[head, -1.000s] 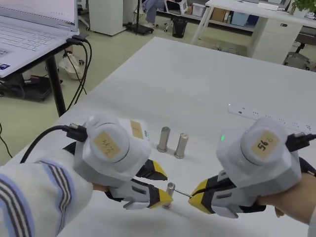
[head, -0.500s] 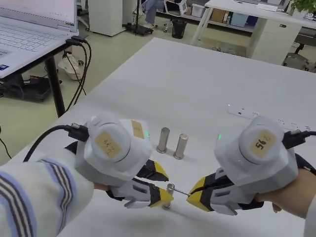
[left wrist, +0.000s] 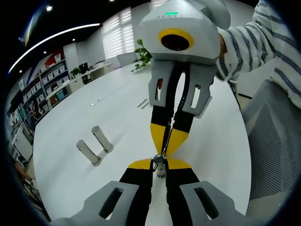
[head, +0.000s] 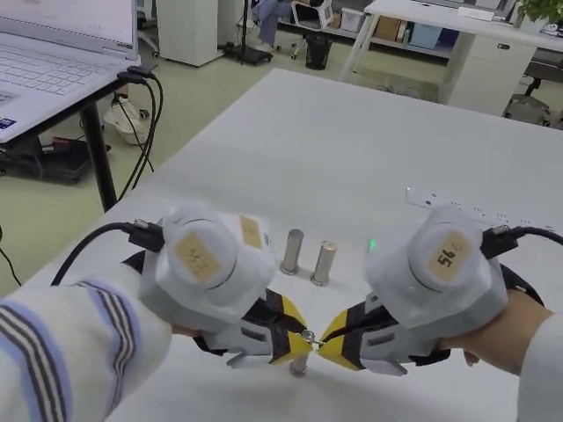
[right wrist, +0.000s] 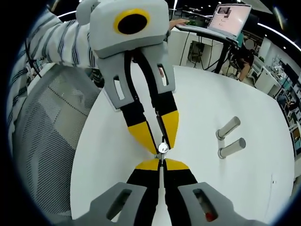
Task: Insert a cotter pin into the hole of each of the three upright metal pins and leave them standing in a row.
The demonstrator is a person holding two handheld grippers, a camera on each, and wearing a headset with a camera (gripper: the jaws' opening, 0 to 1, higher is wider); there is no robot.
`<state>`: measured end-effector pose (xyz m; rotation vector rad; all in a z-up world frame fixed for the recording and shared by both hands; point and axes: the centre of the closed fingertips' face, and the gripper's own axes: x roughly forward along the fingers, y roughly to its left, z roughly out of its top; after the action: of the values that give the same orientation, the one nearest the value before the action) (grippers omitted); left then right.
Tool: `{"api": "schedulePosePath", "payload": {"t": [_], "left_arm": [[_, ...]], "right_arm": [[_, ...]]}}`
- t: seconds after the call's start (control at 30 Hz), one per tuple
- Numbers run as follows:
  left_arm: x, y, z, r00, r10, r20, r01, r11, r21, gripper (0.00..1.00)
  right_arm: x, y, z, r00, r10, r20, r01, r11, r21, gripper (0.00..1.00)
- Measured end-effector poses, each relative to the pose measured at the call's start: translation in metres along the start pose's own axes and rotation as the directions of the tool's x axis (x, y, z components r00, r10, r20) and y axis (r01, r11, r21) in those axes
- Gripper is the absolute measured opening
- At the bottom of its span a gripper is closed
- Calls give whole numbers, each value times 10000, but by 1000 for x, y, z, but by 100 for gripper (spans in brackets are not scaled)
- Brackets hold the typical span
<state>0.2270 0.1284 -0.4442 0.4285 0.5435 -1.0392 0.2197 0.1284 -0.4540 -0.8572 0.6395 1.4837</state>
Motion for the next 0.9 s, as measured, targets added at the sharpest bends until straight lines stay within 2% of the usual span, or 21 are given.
{"api": "schedulePosePath", "payload": {"t": [0.13,0.23,0.47,0.53,0.8,0.9], "left_arm": [[1,1,0,9999,39,-124,-38,10000,92,6],[1,1,-1,9999,46,-146,-45,10000,65,6],[2,1,0,9998,67,-190,-65,9999,115,6],[1,1,0,9998,77,-203,-74,9999,121,6],[2,0,0,9996,122,-272,-115,9997,224,6],[1,0,0,9995,130,-282,-128,9999,94,6]], "right_arm": [[2,-2,2,9999,-86,150,90,9996,-265,0],[1,0,-1,9997,-132,192,139,9991,-407,14],[-6,-3,-7,9996,-242,173,246,9994,-247,5],[-8,-5,-5,9990,-303,316,307,9995,-104,0],[-4,-2,3,9987,-220,462,230,9996,-192,0],[-4,-2,4,9987,-244,446,255,9994,-235,0]]}}
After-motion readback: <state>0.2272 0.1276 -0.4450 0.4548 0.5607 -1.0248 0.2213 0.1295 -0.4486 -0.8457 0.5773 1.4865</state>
